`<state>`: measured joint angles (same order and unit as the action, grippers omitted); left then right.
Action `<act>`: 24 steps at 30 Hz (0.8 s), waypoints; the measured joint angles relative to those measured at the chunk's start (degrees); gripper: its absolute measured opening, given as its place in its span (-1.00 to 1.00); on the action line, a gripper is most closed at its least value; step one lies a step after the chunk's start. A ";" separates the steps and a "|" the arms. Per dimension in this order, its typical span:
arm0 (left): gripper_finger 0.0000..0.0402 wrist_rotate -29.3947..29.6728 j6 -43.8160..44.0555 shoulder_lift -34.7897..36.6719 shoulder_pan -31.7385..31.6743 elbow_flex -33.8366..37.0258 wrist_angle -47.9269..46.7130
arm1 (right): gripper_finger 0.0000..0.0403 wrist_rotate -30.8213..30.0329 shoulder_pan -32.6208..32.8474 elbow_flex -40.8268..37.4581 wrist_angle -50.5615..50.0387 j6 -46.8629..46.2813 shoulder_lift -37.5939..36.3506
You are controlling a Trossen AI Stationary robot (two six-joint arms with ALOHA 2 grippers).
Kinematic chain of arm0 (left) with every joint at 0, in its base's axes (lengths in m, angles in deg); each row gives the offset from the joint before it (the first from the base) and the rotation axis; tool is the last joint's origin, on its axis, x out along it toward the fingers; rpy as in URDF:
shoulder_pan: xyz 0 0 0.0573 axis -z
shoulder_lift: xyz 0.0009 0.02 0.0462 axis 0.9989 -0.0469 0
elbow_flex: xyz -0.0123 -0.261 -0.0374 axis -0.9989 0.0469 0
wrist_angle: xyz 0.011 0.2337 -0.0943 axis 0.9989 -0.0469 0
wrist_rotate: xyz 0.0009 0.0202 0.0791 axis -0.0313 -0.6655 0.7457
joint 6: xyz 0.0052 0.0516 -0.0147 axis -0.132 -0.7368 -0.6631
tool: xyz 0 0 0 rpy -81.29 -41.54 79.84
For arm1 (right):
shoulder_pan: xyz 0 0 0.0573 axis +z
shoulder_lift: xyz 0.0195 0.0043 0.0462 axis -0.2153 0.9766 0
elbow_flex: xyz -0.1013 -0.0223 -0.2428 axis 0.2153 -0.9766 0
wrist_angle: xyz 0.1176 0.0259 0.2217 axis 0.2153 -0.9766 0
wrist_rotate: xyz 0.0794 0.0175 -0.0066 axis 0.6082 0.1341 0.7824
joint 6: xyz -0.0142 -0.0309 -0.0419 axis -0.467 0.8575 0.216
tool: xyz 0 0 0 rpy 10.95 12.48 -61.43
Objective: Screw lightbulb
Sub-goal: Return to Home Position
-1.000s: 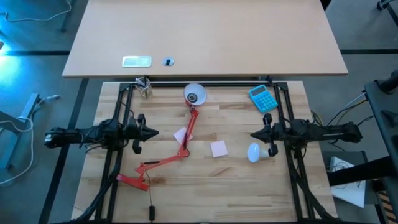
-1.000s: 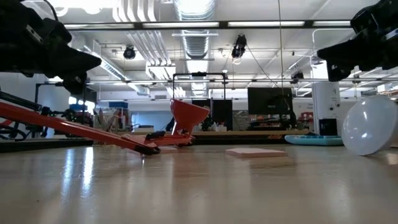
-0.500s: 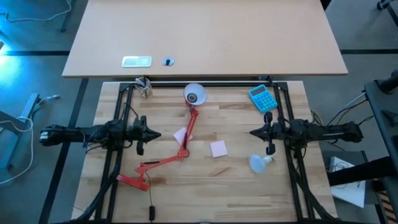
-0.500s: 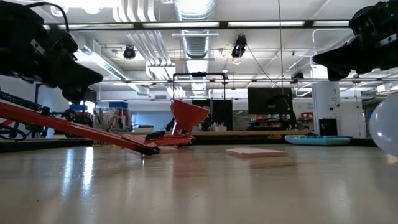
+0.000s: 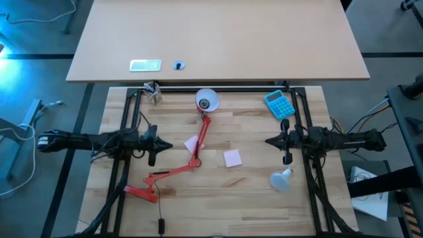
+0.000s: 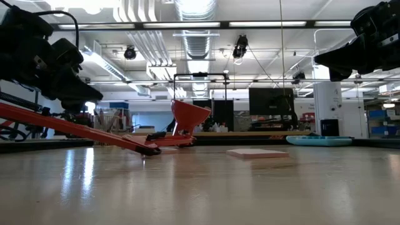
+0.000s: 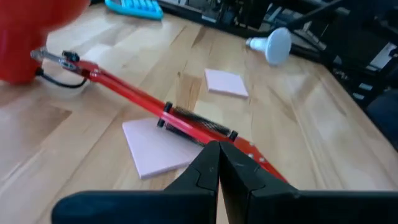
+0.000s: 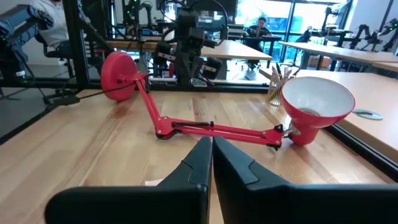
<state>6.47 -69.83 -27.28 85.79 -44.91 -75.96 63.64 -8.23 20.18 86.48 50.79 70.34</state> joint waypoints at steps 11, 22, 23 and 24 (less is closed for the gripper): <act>-1.00 -0.02 0.00 -4.38 0.00 0.00 0.02 | -0.96 0.00 0.00 0.00 0.00 0.00 0.00; -1.00 -0.02 0.00 -7.12 0.00 -0.02 0.10 | -0.96 0.02 0.00 0.00 0.00 0.00 0.00; -1.00 -0.02 -0.01 -7.31 0.00 -0.03 0.12 | -0.96 0.02 0.00 0.00 0.00 0.00 0.00; -1.00 -0.02 0.00 -7.51 0.00 -0.04 0.13 | -0.96 0.02 0.00 0.02 0.00 0.02 0.00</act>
<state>6.44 -69.83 -34.79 85.79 -44.95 -75.83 63.66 -8.23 20.20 86.48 50.81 70.34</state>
